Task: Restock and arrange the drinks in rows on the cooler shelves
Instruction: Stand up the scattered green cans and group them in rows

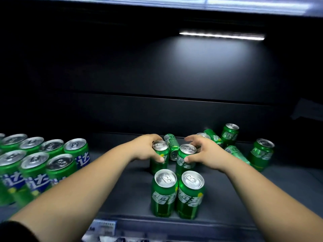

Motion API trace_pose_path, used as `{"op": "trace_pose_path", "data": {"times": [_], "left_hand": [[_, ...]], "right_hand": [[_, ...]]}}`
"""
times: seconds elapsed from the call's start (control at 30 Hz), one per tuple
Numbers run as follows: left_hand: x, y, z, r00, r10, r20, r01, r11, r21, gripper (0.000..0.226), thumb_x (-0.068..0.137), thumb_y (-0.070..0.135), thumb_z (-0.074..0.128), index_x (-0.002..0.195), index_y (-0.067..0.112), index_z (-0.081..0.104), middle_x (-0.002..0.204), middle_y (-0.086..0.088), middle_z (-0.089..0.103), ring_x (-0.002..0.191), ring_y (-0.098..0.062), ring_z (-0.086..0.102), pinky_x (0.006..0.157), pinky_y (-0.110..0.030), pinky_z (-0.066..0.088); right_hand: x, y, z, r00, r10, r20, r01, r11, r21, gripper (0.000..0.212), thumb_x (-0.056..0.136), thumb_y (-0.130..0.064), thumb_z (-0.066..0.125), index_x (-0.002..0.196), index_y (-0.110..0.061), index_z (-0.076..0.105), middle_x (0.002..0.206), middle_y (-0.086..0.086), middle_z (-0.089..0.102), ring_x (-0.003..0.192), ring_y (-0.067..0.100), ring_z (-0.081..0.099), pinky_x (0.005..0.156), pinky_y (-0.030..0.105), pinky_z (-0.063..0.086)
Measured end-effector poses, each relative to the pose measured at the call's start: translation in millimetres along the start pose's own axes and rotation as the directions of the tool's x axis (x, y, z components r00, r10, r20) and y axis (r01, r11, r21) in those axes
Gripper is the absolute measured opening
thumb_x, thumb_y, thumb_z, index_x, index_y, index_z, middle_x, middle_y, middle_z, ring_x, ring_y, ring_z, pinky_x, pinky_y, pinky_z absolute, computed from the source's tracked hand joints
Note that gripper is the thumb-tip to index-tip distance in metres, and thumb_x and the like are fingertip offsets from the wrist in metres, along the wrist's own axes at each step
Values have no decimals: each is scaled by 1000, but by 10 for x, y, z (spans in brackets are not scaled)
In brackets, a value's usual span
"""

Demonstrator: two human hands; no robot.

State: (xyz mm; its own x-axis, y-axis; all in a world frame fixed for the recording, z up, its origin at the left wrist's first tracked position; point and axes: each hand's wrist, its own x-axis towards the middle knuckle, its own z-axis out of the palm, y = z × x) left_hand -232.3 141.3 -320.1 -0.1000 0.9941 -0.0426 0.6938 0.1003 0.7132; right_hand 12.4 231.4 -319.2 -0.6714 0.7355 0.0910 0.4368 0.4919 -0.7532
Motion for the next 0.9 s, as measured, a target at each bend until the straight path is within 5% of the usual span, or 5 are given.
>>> {"op": "trace_pose_path", "data": {"times": [0.07,0.13,0.4,0.57,0.9], "left_hand": [[-98,107,51,998,8,69,-3,997,-73,38,78,30,82,112,25,66,101,7,71,83,-2,63,69,-16,50],[-173,189,91,993,-42,112,59,987,-152,25,90,45,67,110,31,67,106,6,72,89,-7,61,73,-26,51],[-282,285,207,991,-125,41,130,972,-194,20,97,42,56,108,33,70,106,3,74,85,-12,60,79,-34,50],[-347,319,201,989,-125,81,137,977,-163,17,98,36,55,107,34,70,107,1,74,84,-13,62,84,-39,52],[-428,331,172,980,-106,171,133,980,-151,17,98,34,58,109,33,70,104,4,75,85,-13,65,81,-32,53]], "right_hand": [[-46,2,-26,1000,-1,30,0,999,42,60,66,-14,91,118,-24,64,115,-2,69,92,11,68,91,34,55],[-82,-6,-37,998,3,66,-7,998,58,56,67,-11,90,114,-26,64,117,-4,69,99,13,68,95,34,54],[-136,5,42,996,29,86,-54,948,314,24,86,-19,76,109,-20,69,110,7,74,94,12,66,88,29,52],[-228,16,34,987,7,163,-55,956,290,45,65,-46,83,103,-24,73,99,9,74,86,13,63,83,39,53],[-410,24,12,977,17,214,-81,952,294,37,79,-39,80,113,-29,70,91,-4,70,74,10,60,66,29,50]]}}
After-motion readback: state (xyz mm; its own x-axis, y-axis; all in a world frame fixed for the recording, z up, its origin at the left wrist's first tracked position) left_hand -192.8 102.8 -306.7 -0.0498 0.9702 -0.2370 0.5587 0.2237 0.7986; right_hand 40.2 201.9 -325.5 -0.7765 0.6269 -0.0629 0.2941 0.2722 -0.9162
